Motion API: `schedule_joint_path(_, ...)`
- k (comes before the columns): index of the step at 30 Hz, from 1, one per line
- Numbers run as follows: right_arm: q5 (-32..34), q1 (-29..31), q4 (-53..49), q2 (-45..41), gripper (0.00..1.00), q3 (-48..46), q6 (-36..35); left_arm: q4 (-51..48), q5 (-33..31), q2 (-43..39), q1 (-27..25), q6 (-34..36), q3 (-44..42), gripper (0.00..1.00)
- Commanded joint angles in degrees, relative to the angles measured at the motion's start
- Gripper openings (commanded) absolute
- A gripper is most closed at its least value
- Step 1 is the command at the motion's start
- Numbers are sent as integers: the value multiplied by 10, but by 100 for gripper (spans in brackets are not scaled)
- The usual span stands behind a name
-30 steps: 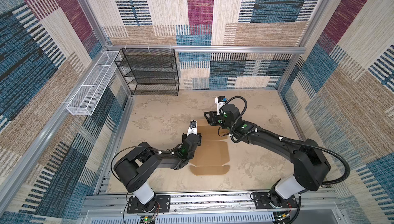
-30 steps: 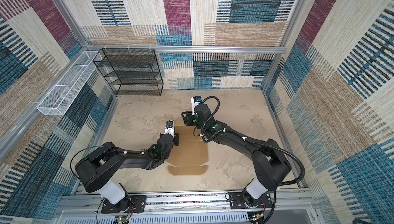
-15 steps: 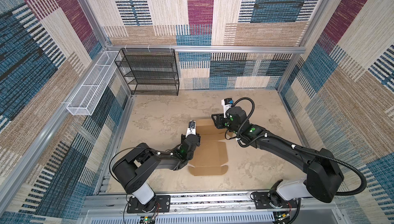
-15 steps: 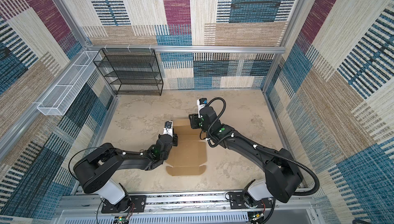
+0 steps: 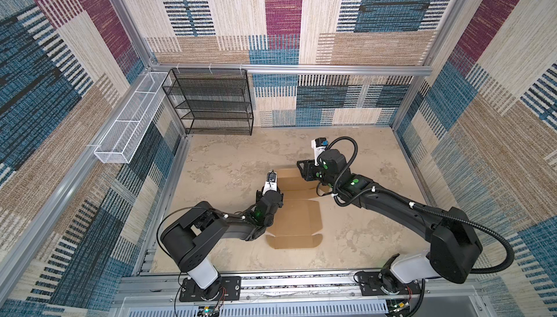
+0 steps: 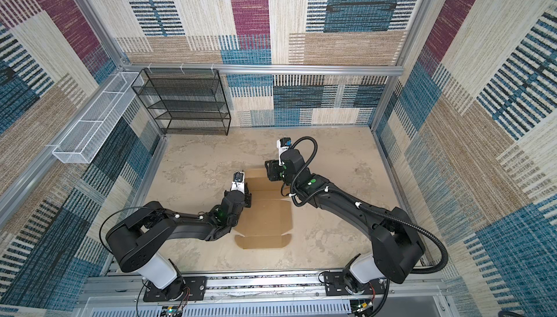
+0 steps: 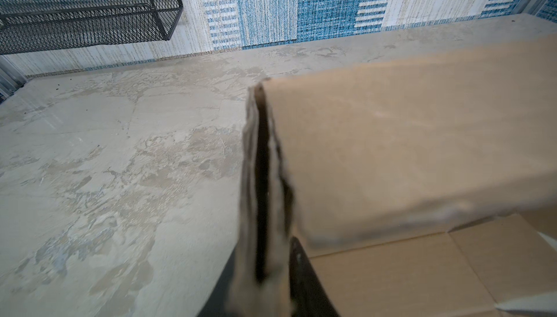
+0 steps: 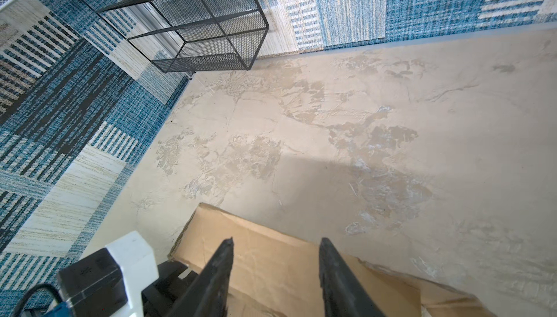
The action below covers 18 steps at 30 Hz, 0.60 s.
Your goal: Fold the paper box
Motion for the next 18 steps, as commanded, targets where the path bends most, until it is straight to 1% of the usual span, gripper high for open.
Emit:
schedule_joint_path(1,22,0,-16,-20,49,-14,6,-6,-8,0,0,2,1,18)
schedule_joint_path(3,35,0,-27,-37,48,-29,11,-7,-8,-1,0,1,1,8)
schedule_joint_path(6,46,0,-50,-56,43,-44,19,-9,-8,-4,0,1,1,1)
schedule_joint_path(9,58,-2,-69,-71,37,-59,21,-16,-8,-7,0,-1,1,0)
schedule_joint_path(12,62,-10,-81,-80,35,-72,23,-16,-9,-3,0,-5,1,0)
schedule_joint_path(18,51,-30,-86,-74,21,-84,20,-15,-7,2,0,-9,1,0)
